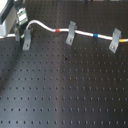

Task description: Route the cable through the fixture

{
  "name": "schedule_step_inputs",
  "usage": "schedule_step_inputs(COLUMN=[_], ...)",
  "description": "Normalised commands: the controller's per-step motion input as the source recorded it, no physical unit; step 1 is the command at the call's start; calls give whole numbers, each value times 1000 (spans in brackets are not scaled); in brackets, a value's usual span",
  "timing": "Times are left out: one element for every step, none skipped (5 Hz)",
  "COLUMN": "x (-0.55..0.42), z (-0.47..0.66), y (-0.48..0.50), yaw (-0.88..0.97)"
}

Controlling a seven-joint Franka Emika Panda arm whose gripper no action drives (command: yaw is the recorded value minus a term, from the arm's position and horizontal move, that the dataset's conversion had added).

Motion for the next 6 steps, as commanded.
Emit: schedule_step_inputs(x=[-2, -4, -6, -170, -92, -66], z=[41, 41, 41, 2, 1, 1], y=[-13, -14, -16, 2, 24, 22], yaw=[1000, 1000, 1000, 806, 946, 991])
